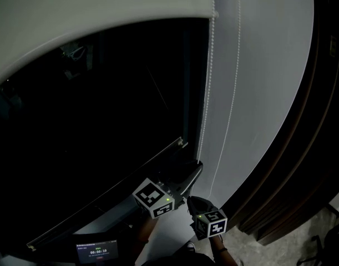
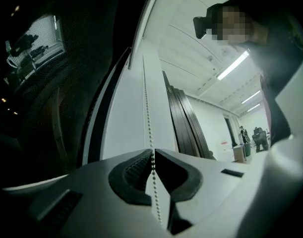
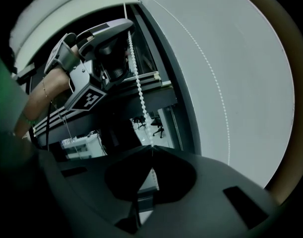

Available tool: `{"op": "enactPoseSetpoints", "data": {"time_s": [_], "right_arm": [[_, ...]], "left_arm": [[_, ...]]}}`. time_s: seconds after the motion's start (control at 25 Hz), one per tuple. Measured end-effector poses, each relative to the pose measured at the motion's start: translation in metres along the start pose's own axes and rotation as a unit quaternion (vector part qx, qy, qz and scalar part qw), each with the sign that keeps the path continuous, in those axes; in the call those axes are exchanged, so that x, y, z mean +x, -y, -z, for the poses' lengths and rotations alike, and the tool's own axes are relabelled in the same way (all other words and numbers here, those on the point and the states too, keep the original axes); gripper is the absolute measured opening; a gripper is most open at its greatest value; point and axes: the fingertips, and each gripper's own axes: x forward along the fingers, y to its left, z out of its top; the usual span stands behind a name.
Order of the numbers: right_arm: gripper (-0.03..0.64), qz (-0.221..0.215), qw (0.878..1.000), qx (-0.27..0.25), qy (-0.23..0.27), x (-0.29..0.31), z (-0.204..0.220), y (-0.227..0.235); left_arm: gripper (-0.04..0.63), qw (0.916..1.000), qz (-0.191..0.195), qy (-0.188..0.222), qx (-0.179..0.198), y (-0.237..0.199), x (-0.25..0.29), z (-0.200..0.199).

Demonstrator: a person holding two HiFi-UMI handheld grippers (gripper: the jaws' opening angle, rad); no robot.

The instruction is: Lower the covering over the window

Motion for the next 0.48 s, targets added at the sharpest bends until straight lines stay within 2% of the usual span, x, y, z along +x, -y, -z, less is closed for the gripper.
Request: {"op": "enactPoseSetpoints", "data": {"time_s": [0.2, 0.36, 0.48], "right_arm": [[0.012, 0.001, 1.000, -0.004, -0.001, -0.004, 0.000, -0.003], [0.012, 0.043, 0.998, -0.053, 0.000, -0.017, -0.011, 0.004], [0.014, 0.041, 0.996, -0.069, 0.031, -0.032, -0.038, 0.005]], "left_arm": [[0.007, 0.9997, -0.024, 0.006, -0.007, -0.007, -0.007, 0.000], [0.005, 0.9985, -0.041, 0.027, -0.024, -0.011, -0.012, -0.002], [0.003, 0.9978, -0.054, 0.029, -0.026, -0.016, -0.015, -0.003]]}}
